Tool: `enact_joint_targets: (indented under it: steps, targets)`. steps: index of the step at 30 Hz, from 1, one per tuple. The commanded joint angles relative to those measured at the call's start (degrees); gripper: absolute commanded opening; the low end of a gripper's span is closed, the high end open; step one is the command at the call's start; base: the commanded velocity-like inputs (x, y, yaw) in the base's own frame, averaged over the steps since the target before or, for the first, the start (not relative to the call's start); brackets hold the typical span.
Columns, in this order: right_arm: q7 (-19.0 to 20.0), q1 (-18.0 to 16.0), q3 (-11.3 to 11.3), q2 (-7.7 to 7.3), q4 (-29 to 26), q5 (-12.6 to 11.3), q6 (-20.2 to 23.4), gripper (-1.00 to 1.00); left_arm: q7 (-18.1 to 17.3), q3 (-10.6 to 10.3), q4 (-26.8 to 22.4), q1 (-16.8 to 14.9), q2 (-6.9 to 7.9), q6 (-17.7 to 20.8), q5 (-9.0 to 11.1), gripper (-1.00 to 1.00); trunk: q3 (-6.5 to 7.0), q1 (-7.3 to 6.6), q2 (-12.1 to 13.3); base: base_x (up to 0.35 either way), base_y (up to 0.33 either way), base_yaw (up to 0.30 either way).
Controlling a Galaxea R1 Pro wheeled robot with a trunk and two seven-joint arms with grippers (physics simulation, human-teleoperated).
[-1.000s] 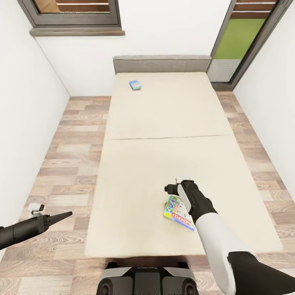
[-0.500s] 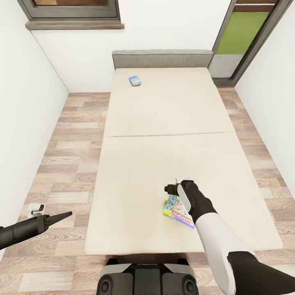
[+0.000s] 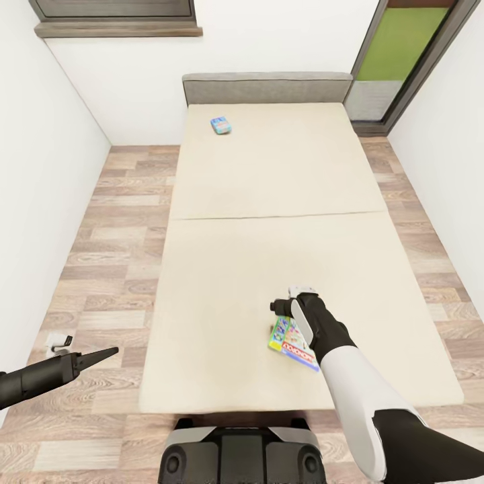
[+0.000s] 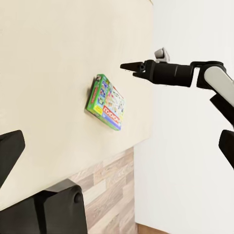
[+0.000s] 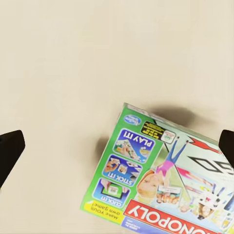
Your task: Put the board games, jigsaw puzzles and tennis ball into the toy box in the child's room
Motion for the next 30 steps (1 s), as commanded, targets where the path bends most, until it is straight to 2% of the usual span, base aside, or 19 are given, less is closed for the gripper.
enact_joint_targets:
  steps: [1,16,30]
  targets:
    - [-0.31,-0.31,-0.16,0.06,-0.08,-0.29,0.16,1.0,-0.26,0.0,0.0,-0.02,0.0,0.61,-0.08,1.0,-0.16,0.03,-0.09,0.0,0.0,0.0]
    - [-0.4,-2.49,-0.13,0.06,-0.09,-0.14,0.11,1.0,-0.25,0.02,0.01,-0.02,0.0,0.6,-0.21,1.0,-1.55,0.03,-0.09,0.0,0.0,0.0]
    - [-0.4,-3.13,-0.12,0.06,-0.1,-0.05,0.16,1.0,-0.21,0.01,0.01,-0.02,0.01,0.6,-0.22,1.0,-2.85,0.03,-0.09,0.0,0.0,0.0]
